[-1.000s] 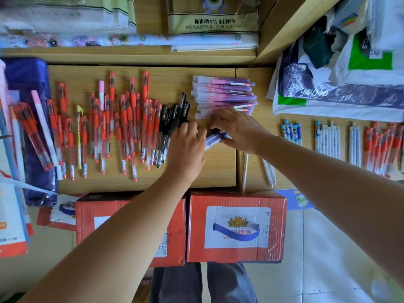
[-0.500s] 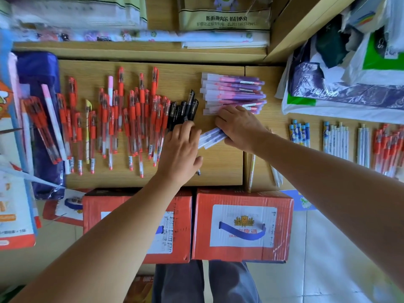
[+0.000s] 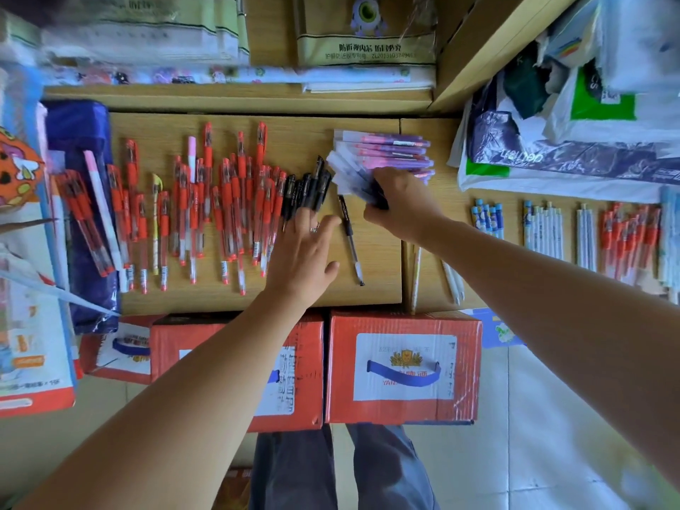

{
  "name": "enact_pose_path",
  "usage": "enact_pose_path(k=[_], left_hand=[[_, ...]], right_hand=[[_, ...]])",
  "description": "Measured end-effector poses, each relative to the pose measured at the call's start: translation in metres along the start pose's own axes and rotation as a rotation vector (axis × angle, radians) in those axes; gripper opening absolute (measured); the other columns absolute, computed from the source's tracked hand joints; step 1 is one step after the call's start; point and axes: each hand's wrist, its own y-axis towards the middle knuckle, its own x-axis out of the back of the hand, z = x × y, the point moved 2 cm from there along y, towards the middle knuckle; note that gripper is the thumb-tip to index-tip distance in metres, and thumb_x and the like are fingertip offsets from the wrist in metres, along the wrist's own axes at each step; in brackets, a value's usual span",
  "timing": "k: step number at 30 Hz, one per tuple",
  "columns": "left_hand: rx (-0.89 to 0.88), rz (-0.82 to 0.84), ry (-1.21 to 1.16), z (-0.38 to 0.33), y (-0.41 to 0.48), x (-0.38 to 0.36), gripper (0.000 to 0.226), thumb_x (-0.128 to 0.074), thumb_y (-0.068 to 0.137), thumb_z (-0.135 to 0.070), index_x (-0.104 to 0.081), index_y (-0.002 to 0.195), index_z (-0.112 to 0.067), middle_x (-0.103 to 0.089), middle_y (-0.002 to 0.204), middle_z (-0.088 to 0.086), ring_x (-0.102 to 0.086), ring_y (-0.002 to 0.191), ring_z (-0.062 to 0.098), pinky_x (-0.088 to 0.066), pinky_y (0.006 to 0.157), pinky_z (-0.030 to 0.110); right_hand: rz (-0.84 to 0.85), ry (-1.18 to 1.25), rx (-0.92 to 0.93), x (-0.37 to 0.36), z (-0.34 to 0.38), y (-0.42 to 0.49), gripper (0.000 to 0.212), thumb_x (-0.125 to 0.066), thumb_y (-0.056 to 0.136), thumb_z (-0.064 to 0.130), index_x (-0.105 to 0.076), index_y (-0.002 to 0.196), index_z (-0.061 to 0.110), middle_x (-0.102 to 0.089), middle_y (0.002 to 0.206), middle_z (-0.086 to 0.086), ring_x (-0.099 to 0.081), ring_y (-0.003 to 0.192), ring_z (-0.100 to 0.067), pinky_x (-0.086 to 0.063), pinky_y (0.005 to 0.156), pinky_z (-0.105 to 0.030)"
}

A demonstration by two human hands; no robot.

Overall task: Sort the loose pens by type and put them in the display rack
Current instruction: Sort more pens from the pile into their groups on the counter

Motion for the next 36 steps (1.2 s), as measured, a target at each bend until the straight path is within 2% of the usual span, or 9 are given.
enact_pose_path(k=[5,9,12,14,19,23,26,33,36], left_hand=[[-0.176,0.179,0.06,-0.018,-0.005,-0.01,0.064,-0.063,0.088,-0.035,-0.034,0.145,-0.037,-0.034,0.126,0.007,-0.042,0.101,0.015,-0.043,0.079,0.025],[-0.162,0.159,0.096,-0.027,-0.004,-0.018,0.045,-0.061,0.088,-0.032,-0.052,0.131,-0.027,-0.039,0.125,0.008,-0.045,0.113,0.024,-0.044,0.093,0.037],[-0.097,0.111,0.107,-0.02,-0.008,-0.017,0.029,-0.061,0.087,-0.024,-0.057,0.114,-0.014,-0.045,0.115,0.009,-0.049,0.105,0.026,-0.045,0.087,0.038],[-0.093,0.114,0.137,-0.012,-0.013,-0.017,0.03,-0.059,0.088,-0.025,-0.054,0.114,-0.011,-0.047,0.112,0.009,-0.05,0.102,0.025,-0.045,0.084,0.036],[-0.098,0.123,0.147,-0.003,-0.017,-0.015,0.028,-0.056,0.091,-0.026,-0.052,0.114,-0.011,-0.048,0.11,0.008,-0.051,0.101,0.024,-0.045,0.083,0.035],[-0.127,0.103,0.101,-0.008,-0.015,-0.018,0.027,-0.056,0.091,-0.024,-0.055,0.114,-0.008,-0.05,0.111,0.009,-0.051,0.103,0.025,-0.045,0.087,0.035],[-0.14,0.11,0.065,-0.015,-0.013,-0.021,0.031,-0.055,0.092,-0.025,-0.055,0.117,-0.008,-0.05,0.112,0.009,-0.051,0.104,0.025,-0.046,0.089,0.036],[-0.121,0.146,0.002,-0.018,-0.006,-0.027,0.055,-0.057,0.09,-0.029,-0.04,0.142,-0.018,-0.046,0.114,0.008,-0.049,0.106,0.023,-0.049,0.09,0.039],[-0.114,0.126,0.017,-0.018,-0.006,-0.026,0.054,-0.059,0.089,-0.029,-0.044,0.139,-0.016,-0.045,0.117,0.008,-0.047,0.11,0.024,-0.046,0.094,0.039]], right_hand=[[0.108,0.066,-0.246,-0.014,-0.007,-0.03,0.018,-0.063,0.083,0.021,-0.047,0.086,0.012,-0.05,0.079,-0.005,-0.046,0.071,-0.022,-0.025,0.047,-0.024],[0.132,0.112,-0.415,-0.038,-0.017,-0.053,0.023,-0.062,0.083,0.027,-0.053,0.093,0.008,-0.052,0.082,-0.007,-0.049,0.075,-0.024,-0.03,0.05,-0.028],[0.149,0.123,-0.497,-0.054,-0.015,-0.062,0.029,-0.062,0.083,0.026,-0.057,0.1,0.004,-0.058,0.085,-0.01,-0.055,0.076,-0.028,-0.042,0.059,-0.031],[0.137,0.146,-0.533,-0.062,-0.011,-0.065,0.029,-0.062,0.083,0.024,-0.054,0.102,0.005,-0.061,0.09,-0.012,-0.056,0.075,-0.028,-0.043,0.058,-0.032],[-0.003,0.109,-0.548,-0.069,-0.002,-0.067,0.046,-0.07,0.082,0.029,-0.04,0.109,0.008,-0.058,0.095,-0.01,-0.061,0.09,-0.033,-0.041,0.06,-0.034],[-0.086,0.188,-0.523,-0.069,-0.003,-0.072,0.052,-0.072,0.081,0.038,-0.041,0.11,0.007,-0.058,0.102,-0.01,-0.059,0.091,-0.028,-0.047,0.07,-0.036],[-0.094,0.246,-0.513,-0.07,-0.007,-0.074,0.045,-0.068,0.085,0.04,-0.047,0.106,0.007,-0.055,0.091,-0.005,-0.056,0.084,-0.023,-0.044,0.067,-0.033],[-0.141,0.366,-0.536,-0.073,-0.017,-0.071,0.034,-0.065,0.087,0.044,-0.054,0.094,0.013,-0.067,0.08,-0.005,-0.067,0.07,-0.024,-0.057,0.067,-0.042],[-0.168,0.367,-0.542,-0.073,-0.018,-0.071,0.03,-0.06,0.089,0.044,-0.053,0.097,0.016,-0.068,0.076,-0.004,-0.066,0.068,-0.023,-0.057,0.066,-0.04]])
